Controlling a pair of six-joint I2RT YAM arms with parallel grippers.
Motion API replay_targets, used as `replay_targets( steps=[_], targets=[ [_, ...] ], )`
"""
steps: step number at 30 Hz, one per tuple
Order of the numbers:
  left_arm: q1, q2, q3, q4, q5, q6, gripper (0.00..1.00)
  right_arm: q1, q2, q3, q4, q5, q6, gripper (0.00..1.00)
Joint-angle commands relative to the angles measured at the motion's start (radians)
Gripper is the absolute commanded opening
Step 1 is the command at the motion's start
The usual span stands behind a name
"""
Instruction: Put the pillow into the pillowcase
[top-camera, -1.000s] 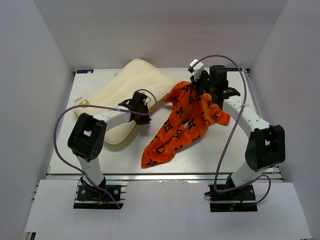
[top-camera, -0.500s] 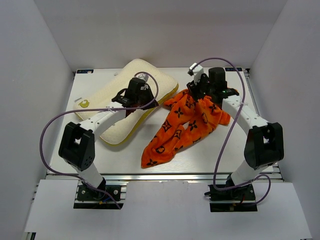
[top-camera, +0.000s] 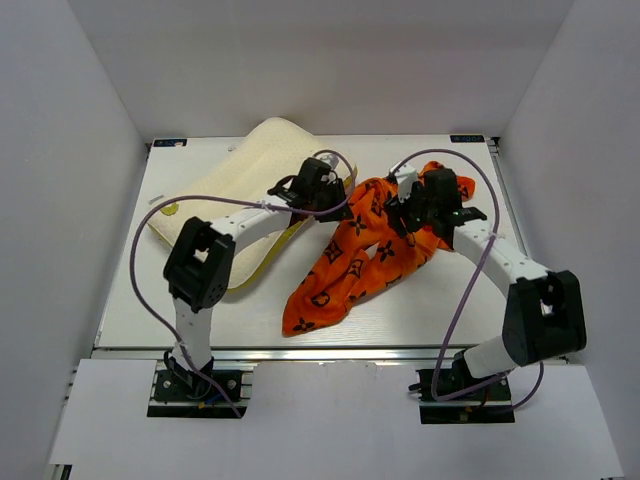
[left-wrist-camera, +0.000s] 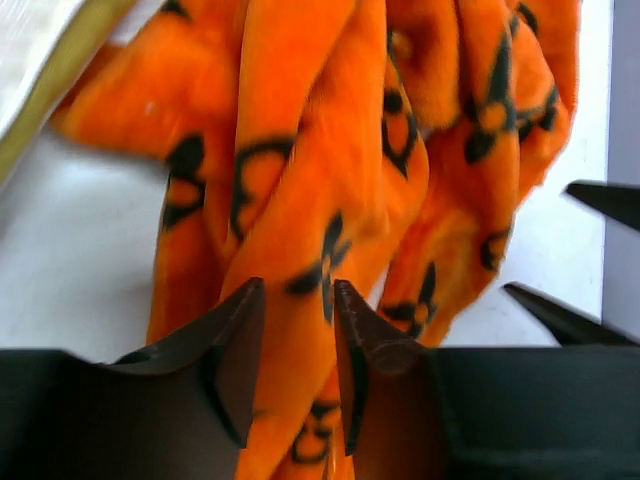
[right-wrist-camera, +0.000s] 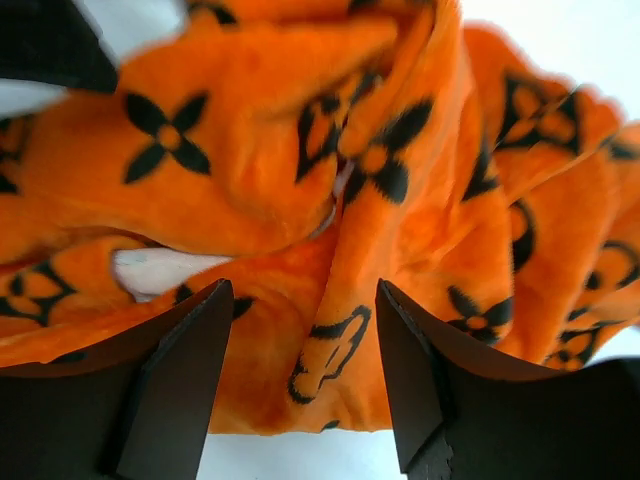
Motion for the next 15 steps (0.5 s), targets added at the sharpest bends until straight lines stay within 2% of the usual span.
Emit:
replay_targets(
  steps=[1,6,8,9,11,12,13,14,15],
  targets=[
    [-0.005,0.068,0.130,-0.026,-0.003,0.027,0.45,-0.004,0.075,0.026,0.046,0.051,0.032,0.64],
    [-0.010,0.175,0.221,-0.097,-0.041,0.056,0.46,-0.004,0.232,0.149,0.061,0.082,0.066,0.60],
    [-0.010,0.206,0.222,-0.104,-0.053,0.062,0.42,-0.004,0.264,0.177,0.063,0.074,0.067,0.48],
    [-0.010,0.214,0.219,-0.110,-0.055,0.065,0.39,-0.004,0.286,0.200,0.058,0.069,0.064,0.35],
    [-0.010,0.229,0.203,-0.114,-0.064,0.069,0.27,-0.007,0.293,0.215,0.047,0.072,0.060,0.18],
    [-0.008,0.231,0.192,-0.115,-0.072,0.069,0.22,-0.016,0.281,0.221,0.044,0.069,0.055,0.04],
    [-0.008,0.229,0.180,-0.114,-0.079,0.069,0.17,-0.023,0.266,0.221,0.041,0.063,0.053,0.00],
    [-0.008,0.220,0.166,-0.112,-0.086,0.069,0.10,-0.034,0.249,0.217,0.043,0.056,0.052,0.00],
    [-0.008,0.212,0.134,-0.107,-0.104,0.072,0.08,-0.054,0.208,0.214,0.047,0.048,0.052,0.00]
  ],
)
